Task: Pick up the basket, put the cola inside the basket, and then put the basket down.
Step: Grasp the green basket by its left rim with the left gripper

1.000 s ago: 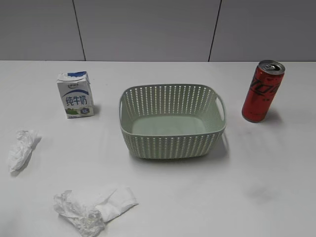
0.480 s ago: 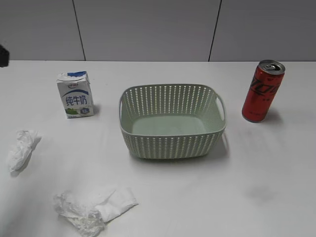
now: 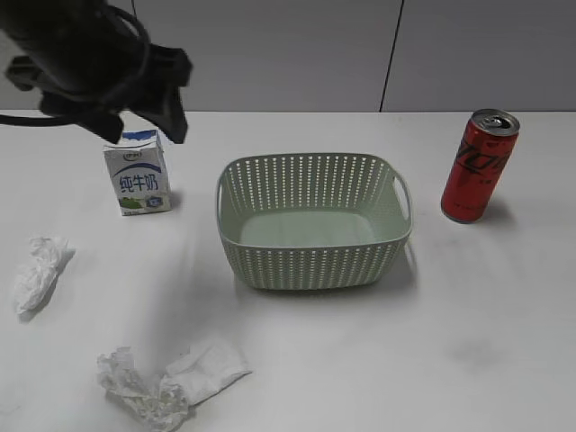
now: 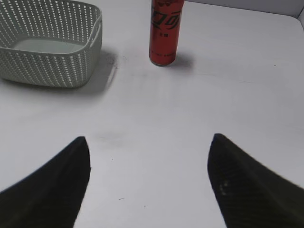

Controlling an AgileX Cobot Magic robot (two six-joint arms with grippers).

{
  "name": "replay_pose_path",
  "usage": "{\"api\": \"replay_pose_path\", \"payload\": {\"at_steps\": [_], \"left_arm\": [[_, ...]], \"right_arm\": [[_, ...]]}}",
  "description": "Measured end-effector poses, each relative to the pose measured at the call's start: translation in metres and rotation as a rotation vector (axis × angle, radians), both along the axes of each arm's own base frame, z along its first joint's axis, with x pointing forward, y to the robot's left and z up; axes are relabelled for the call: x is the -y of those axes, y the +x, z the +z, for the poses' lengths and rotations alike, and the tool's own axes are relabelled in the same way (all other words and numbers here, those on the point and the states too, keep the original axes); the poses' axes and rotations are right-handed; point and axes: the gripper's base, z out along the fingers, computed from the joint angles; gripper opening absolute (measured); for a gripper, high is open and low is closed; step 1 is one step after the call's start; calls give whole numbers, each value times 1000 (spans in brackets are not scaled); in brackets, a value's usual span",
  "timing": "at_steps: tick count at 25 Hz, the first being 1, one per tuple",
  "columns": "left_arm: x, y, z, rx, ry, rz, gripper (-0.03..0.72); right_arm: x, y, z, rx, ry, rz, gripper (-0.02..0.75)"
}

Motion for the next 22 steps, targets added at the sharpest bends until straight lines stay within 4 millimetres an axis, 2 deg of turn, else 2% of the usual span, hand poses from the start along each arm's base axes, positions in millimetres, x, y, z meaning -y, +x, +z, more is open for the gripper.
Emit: {"api": "replay_pose_path", "payload": {"at_steps": [3,7,12,16,22], "left_arm": [[25,19,-19,-49,17,17,553],[41,43,-46,-122,60,34,553],[57,64,-72,-204,56,70,553],[66,72,-97,-279,58,119,553],[69,74,-132,-378,103,168,553]], "right_arm": [[0,0,0,0,0,0,584],[0,0,0,0,0,0,584],[0,0,0,1,0,0,585],[0,0,0,1,0,0,585],[0,0,0,1,0,0,584]]}}
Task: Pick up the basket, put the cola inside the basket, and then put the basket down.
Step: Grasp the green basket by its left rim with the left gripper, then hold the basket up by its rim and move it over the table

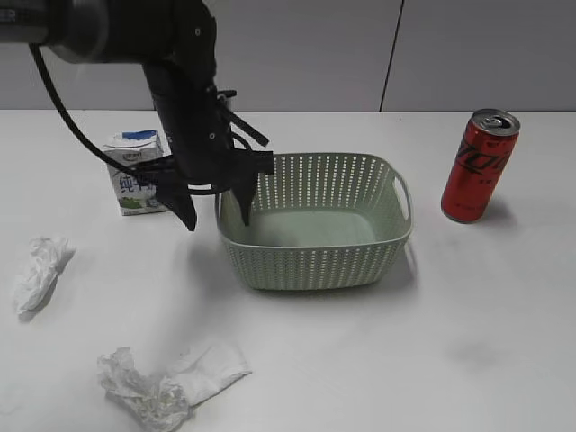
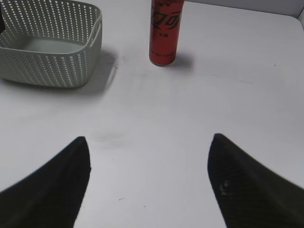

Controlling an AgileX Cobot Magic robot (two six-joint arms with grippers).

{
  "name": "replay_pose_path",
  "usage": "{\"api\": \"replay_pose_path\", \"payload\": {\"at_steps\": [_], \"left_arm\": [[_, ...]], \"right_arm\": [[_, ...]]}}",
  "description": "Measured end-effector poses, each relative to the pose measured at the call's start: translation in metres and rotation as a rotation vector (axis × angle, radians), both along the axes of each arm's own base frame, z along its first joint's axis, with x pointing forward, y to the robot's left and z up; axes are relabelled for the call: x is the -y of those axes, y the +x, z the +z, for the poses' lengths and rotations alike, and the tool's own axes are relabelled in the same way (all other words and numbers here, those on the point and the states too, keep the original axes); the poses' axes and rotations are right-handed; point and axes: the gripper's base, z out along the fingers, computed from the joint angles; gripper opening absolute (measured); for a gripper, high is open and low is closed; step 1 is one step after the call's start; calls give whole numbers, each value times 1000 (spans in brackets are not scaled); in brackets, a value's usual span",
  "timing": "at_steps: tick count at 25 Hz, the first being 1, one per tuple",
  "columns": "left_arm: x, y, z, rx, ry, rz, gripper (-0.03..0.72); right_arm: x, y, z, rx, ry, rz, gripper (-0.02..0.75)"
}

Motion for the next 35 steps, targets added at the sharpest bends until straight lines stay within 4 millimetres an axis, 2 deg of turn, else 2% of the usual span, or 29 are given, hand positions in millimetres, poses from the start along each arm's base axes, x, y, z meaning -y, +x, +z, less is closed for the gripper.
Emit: {"api": "replay_pose_path", "payload": {"at_steps": [3,6,12,18,22,32,35], "left_arm": [[1,1,-10,-20,5,26,550],[4,1,-19,-46,-4,40,504],[7,4,-21,-31,-36,56,279],[7,4,-21,-30,-38,58,139],[7,4,-21,-33,-35,59,6],[5,0,-19,-72,-14,73,-4],[2,-4,-6,-78,-8,66,-4]], "right_arm": [[0,0,0,0,0,0,584],[0,0,0,0,0,0,584],[0,0,0,0,0,0,584],[0,0,0,0,0,0,585],[0,0,0,0,0,0,585],[0,0,0,0,0,0,585],[0,0,0,0,0,0,585]]}}
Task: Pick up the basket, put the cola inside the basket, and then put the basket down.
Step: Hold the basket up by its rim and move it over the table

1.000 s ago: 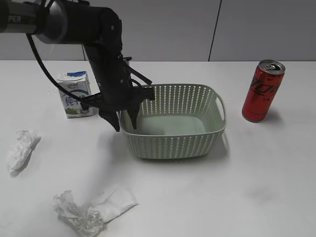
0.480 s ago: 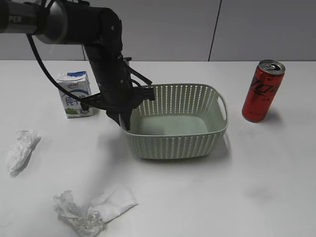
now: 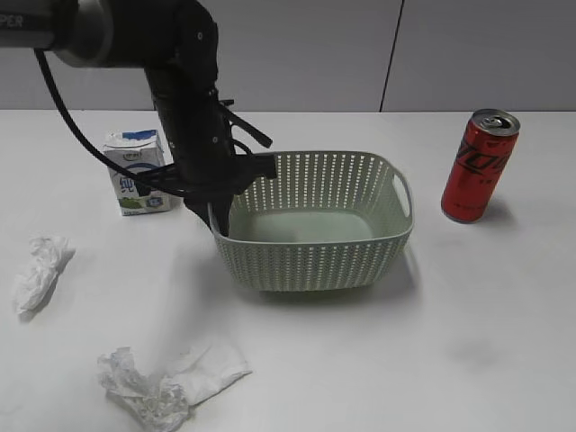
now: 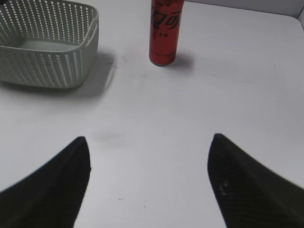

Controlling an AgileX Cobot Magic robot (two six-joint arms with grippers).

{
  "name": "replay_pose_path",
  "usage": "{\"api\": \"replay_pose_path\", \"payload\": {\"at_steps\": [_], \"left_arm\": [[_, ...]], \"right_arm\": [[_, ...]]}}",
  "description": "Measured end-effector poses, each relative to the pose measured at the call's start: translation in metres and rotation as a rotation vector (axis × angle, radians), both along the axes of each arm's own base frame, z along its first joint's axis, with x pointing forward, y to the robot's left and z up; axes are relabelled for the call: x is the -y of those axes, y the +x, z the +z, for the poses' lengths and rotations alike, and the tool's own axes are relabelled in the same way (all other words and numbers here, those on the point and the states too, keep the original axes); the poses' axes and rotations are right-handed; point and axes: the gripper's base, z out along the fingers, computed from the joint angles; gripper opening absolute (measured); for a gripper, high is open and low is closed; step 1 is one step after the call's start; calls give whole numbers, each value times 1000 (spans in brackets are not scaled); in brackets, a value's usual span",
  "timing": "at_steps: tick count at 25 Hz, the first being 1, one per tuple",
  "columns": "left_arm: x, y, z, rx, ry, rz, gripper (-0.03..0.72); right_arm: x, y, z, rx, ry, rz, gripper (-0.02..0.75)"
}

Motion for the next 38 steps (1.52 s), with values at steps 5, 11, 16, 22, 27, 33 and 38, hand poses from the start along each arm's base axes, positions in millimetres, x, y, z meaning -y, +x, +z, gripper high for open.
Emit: {"api": "replay_pose_path", "payload": {"at_steps": [5,11,16,22,27,33,38], "left_arm": [[-4,-6,25,11,-1,-11,-4],[-8,-11,56,74,-34,-13,-4],[-13,-19,88,144,-69,-15,-4],[-18,-37,107,167,-82,-29,-4],[-25,-74,95,87,-36,-70,-4],[-34,-89,71,2,20,-75,-4],[-34,-91,69,-11,15,-70,-4]], "right_arm": [[0,0,0,0,0,0,585],[0,0,0,0,0,0,585],[0,0,0,0,0,0,585],[0,0,0,0,0,0,585],[0,0,0,0,0,0,585],[0,0,0,0,1,0,585],[0,0,0,0,2,1,585]]}}
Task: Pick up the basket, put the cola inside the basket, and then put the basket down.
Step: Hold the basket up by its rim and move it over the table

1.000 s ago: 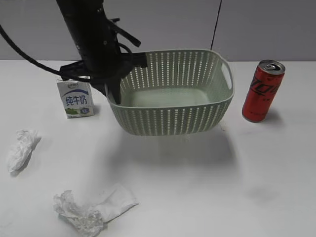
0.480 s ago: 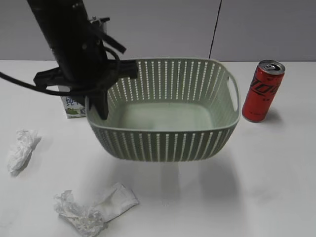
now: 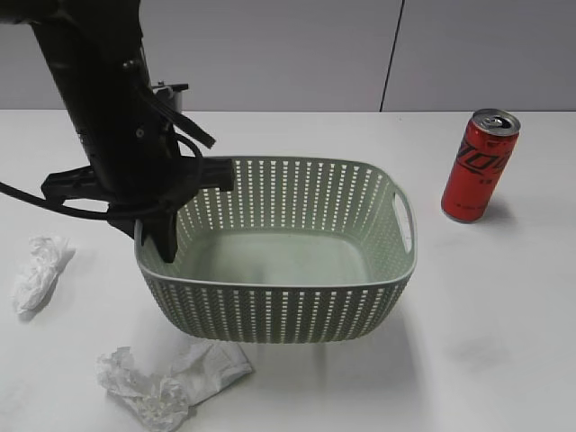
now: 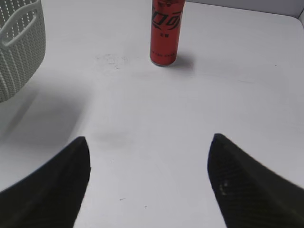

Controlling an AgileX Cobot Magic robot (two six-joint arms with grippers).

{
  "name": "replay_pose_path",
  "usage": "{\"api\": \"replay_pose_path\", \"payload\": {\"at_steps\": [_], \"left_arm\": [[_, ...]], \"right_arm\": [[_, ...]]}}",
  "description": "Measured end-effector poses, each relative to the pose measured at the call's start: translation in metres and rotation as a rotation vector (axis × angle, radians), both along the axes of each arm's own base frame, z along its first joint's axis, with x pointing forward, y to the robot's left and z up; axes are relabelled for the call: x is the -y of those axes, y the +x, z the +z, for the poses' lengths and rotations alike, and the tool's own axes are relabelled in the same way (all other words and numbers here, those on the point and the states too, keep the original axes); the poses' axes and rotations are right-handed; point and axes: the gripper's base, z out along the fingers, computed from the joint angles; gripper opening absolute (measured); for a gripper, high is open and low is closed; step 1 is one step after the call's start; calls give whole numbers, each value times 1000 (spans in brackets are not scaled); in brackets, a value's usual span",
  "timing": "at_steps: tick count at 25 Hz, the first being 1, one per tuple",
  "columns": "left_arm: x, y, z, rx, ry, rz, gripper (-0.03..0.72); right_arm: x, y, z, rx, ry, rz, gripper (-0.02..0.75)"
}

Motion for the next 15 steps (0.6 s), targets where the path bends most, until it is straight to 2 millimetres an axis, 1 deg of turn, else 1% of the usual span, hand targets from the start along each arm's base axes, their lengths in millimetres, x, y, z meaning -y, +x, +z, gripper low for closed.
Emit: {"api": "replay_pose_path", "payload": {"at_steps": [2,4,8,11,15], "left_arm": [[0,0,0,0,0,0,-4],[0,0,0,1,0,0,-4],[-1,0,1,5,2,-2,-4],[-1,0,1,5,2,-2,-4],[-1,0,1,6,3,-2,-4]], "right_arm": [[0,0,4,25,5,-1,585],[0,2,15,69,23,-8,585],[-3,20,40,76,38,-17,551],[-7,43,58,4,32,-17,532],[-16,85,87,-90,42,-11,529]]}}
